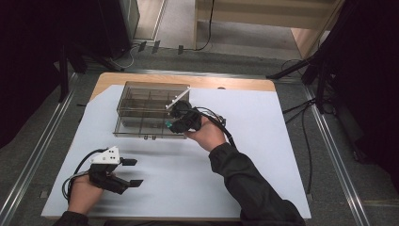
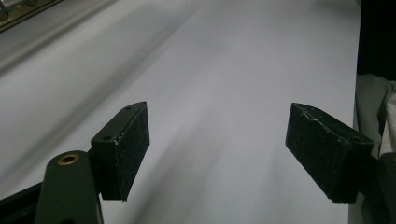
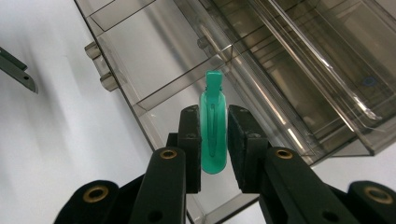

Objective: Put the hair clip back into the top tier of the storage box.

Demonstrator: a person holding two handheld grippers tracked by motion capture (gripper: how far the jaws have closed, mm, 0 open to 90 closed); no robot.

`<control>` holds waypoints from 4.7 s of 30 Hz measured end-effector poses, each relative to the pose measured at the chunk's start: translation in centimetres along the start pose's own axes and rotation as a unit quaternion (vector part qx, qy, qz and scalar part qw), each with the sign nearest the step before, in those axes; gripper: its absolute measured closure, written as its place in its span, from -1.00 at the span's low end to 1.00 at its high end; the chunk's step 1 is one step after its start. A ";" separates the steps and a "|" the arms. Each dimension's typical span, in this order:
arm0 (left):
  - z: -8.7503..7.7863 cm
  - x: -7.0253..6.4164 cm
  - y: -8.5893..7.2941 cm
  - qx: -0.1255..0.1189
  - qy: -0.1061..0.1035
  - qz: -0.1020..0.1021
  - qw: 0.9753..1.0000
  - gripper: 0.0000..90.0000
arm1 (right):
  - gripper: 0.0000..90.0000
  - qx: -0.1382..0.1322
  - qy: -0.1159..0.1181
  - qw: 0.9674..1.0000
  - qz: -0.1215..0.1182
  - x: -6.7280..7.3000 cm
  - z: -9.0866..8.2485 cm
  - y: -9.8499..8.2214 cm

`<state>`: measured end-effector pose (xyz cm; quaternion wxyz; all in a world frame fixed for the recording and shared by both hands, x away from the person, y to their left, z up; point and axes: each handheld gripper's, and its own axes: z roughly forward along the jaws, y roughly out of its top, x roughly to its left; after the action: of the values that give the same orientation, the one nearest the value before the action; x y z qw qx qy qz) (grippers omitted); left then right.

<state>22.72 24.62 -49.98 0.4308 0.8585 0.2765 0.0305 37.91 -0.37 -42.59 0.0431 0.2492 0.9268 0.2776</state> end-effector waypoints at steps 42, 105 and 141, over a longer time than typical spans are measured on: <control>-0.1 -0.2 0.0 0.000 0.004 0.003 1.000 -0.51 | 0.63 0.001 -0.006 1.000 -0.001 -0.3 0.3 0.0; 1.3 1.3 1.9 0.013 -0.011 0.014 1.000 -0.52 | -0.50 -0.093 -0.023 0.992 0.081 -7.5 -5.7 -8.2; 1.4 1.3 1.9 0.014 -0.010 0.010 1.000 -0.52 | -0.50 -0.058 -0.040 0.992 0.100 -10.1 -4.7 -10.5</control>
<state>25.10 23.35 -49.64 0.4209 0.8676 0.2639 0.0227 41.09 -15.16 -44.88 0.0665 0.3489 0.8770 0.3237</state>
